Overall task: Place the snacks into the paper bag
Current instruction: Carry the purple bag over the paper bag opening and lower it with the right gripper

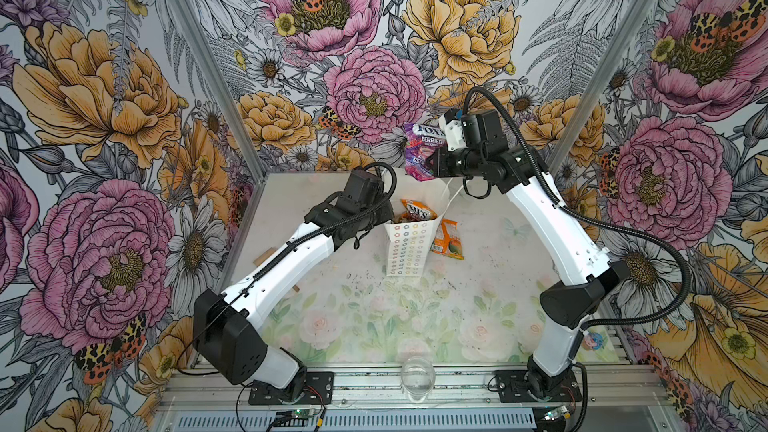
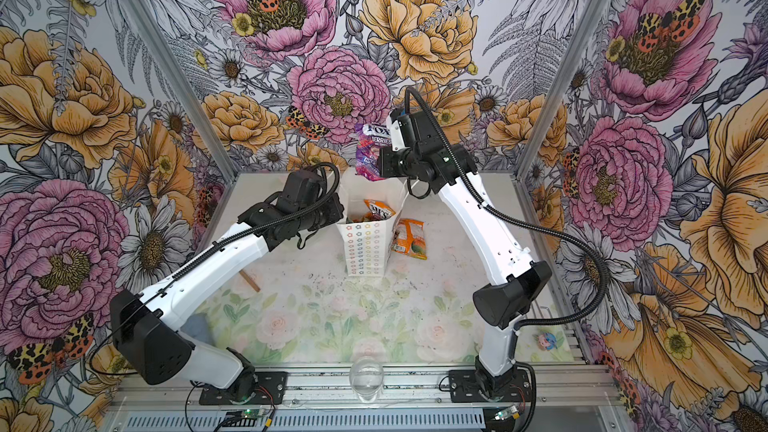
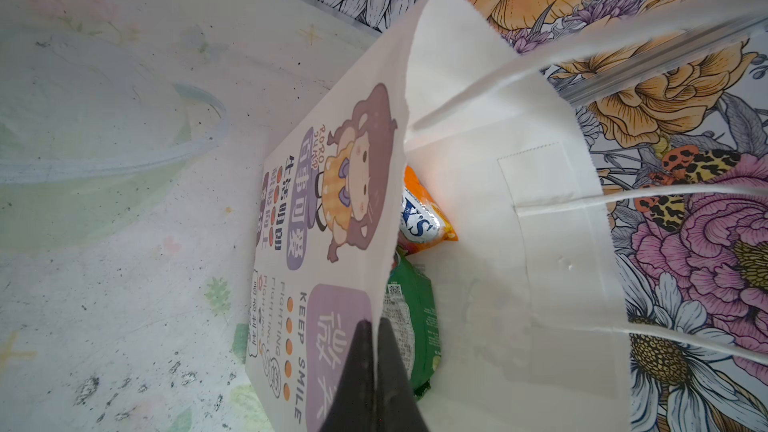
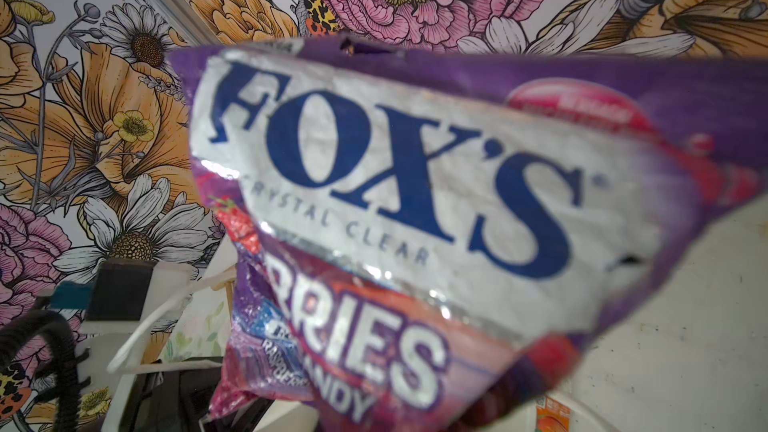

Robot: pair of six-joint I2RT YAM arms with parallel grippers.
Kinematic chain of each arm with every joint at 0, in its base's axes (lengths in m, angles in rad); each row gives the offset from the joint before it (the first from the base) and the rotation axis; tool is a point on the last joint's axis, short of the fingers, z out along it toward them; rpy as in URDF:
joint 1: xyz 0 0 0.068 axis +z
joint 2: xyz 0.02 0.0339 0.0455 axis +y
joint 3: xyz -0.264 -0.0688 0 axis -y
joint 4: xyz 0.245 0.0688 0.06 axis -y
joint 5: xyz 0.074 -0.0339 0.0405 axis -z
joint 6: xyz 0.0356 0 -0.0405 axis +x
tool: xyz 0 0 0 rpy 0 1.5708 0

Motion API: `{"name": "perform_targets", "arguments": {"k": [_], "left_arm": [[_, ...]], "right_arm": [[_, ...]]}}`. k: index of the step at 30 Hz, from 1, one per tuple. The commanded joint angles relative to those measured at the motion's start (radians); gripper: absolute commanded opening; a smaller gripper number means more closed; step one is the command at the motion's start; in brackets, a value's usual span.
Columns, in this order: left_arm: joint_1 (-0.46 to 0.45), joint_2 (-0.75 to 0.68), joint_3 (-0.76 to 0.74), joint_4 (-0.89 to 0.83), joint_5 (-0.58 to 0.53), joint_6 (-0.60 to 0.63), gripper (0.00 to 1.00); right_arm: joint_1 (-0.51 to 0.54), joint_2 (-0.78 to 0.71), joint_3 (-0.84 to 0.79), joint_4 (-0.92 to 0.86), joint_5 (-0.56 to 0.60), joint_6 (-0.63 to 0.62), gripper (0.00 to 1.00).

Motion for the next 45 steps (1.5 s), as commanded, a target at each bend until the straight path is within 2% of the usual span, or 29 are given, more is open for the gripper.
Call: {"name": "perform_targets", "arguments": {"k": [1,8,25,45], "left_arm": [[-0.003,-0.009,0.023,0.052,0.013,0.011,0.0],[-0.007,-0.006,0.022,0.057,0.014,0.011,0.0],[-0.007,-0.004,0.019,0.063,0.013,0.007,0.0],[-0.008,-0.005,0.015,0.067,0.016,0.006,0.0]], "right_arm": [[0.016,-0.008,0.003,0.022,0.018,-0.004,0.0],[0.05,-0.01,-0.063,-0.013,0.072,-0.005,0.0],[0.076,-0.064,-0.214,-0.019,0.074,0.025,0.0],[0.124,-0.065,-0.218,-0.137,0.088,0.086,0.0]]}}
